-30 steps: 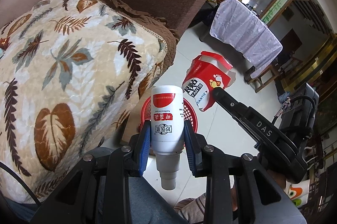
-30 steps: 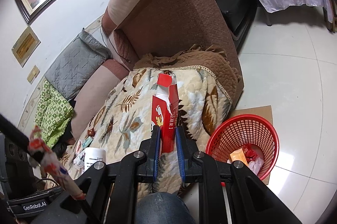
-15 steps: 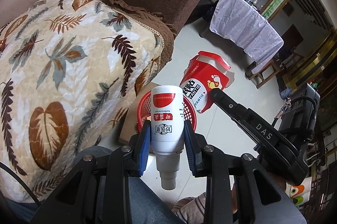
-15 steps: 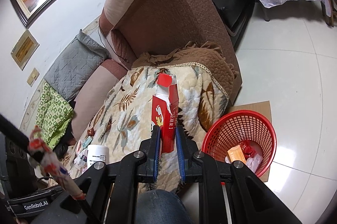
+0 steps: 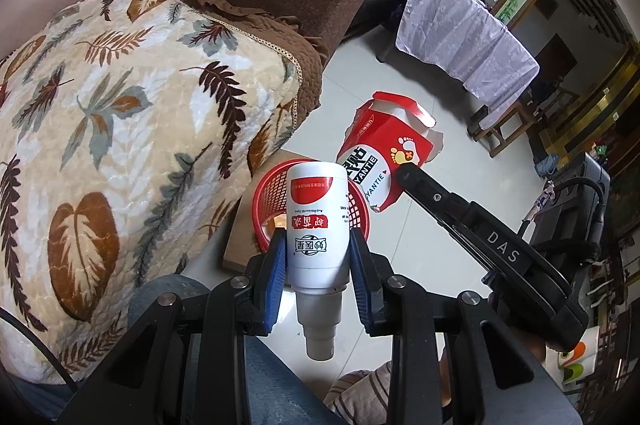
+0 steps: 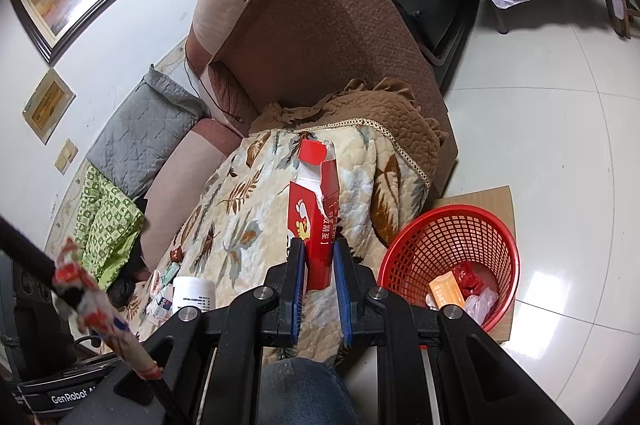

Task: Collect trash
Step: 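Carry the red packet and white bottle off the blanket over the red basket, then open both tools over the red mesh basket to drop the items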

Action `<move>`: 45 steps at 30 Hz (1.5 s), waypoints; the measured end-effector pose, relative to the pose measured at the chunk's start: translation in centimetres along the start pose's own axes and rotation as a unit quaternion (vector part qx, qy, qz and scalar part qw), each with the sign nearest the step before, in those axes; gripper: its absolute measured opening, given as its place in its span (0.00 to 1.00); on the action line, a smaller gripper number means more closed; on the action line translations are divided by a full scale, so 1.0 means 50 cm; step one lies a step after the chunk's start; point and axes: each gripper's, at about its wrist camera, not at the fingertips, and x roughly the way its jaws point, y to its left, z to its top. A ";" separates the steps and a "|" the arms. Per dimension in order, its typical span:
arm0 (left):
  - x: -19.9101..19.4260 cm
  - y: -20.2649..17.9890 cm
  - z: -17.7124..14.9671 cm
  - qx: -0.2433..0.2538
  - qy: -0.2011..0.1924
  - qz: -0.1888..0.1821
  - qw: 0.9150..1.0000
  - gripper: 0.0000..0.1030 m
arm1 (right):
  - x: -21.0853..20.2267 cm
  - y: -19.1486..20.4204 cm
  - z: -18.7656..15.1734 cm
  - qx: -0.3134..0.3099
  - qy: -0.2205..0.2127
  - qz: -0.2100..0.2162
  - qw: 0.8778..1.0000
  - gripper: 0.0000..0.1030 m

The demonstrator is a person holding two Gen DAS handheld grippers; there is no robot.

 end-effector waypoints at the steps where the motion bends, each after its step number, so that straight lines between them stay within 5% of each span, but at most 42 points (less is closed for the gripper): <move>1: 0.001 -0.002 0.000 0.001 0.001 0.000 1.000 0.28 | -0.001 -0.003 -0.001 0.001 0.000 0.000 1.000 0.15; 25: 0.046 0.054 0.010 -0.035 0.023 -0.017 0.999 0.28 | -0.011 -0.037 -0.012 0.003 0.007 -0.009 1.000 0.15; 34: 0.149 0.034 0.055 -0.027 0.072 -0.042 0.996 0.28 | 0.026 -0.105 -0.017 0.018 0.023 -0.047 0.998 0.16; 40: 0.281 0.020 0.090 -0.019 0.113 -0.019 0.993 0.28 | 0.065 -0.178 -0.010 0.056 0.044 -0.055 0.996 0.18; 42: 0.311 0.023 0.095 -0.027 0.122 -0.029 0.992 0.30 | 0.077 -0.193 -0.013 0.070 0.055 -0.065 0.994 0.18; 45: 0.337 0.036 0.102 -0.043 0.129 -0.033 0.990 0.51 | 0.076 -0.212 -0.012 0.095 0.054 -0.068 0.992 0.25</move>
